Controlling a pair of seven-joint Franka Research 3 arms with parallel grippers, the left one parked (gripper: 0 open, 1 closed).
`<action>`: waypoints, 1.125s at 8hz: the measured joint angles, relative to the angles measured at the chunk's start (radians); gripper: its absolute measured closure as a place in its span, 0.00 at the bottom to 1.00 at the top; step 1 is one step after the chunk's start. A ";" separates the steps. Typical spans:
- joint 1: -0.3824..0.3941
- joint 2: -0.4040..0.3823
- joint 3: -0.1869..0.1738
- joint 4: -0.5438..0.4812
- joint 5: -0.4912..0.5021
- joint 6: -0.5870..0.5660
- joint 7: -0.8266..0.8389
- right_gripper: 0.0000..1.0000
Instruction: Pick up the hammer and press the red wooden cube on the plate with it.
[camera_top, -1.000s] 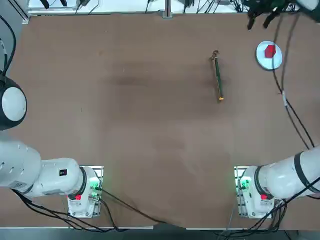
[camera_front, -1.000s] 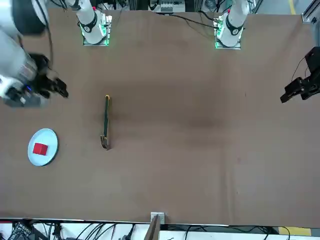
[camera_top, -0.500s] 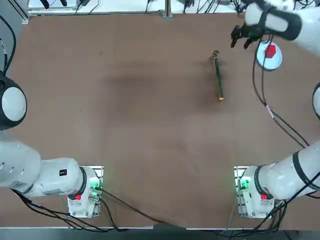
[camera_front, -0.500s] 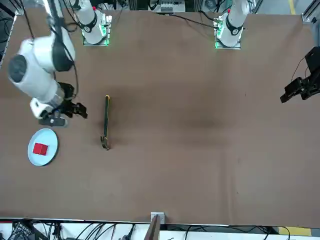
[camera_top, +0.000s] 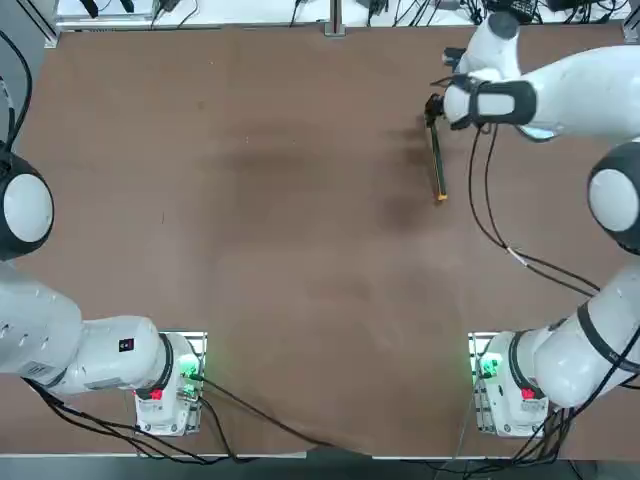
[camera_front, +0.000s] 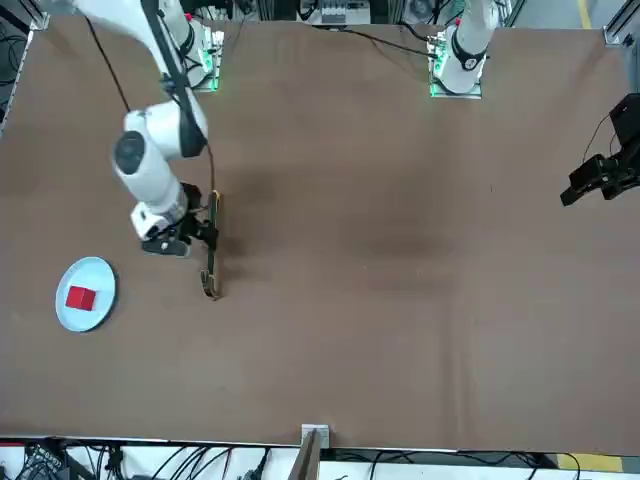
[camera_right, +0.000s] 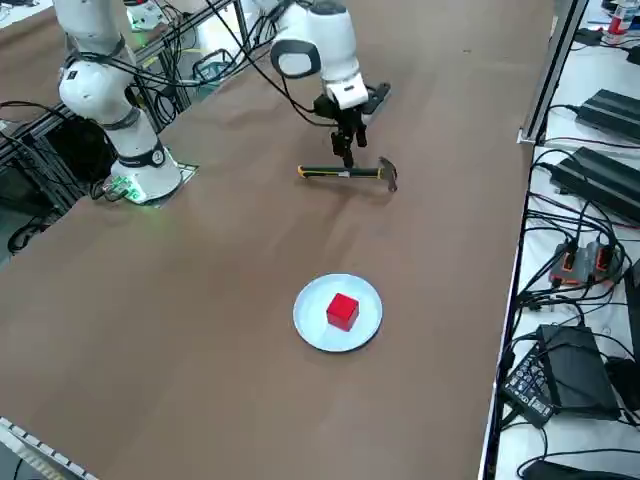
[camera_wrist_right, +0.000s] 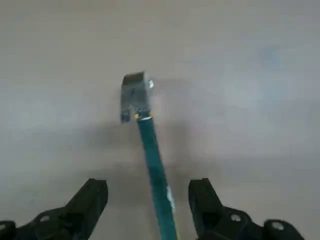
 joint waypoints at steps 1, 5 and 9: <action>0.010 0.029 0.000 0.000 0.000 0.029 0.006 0.00; 0.010 0.086 -0.005 0.001 0.000 0.106 0.007 0.06; 0.008 0.107 -0.008 0.002 0.000 0.117 0.007 0.71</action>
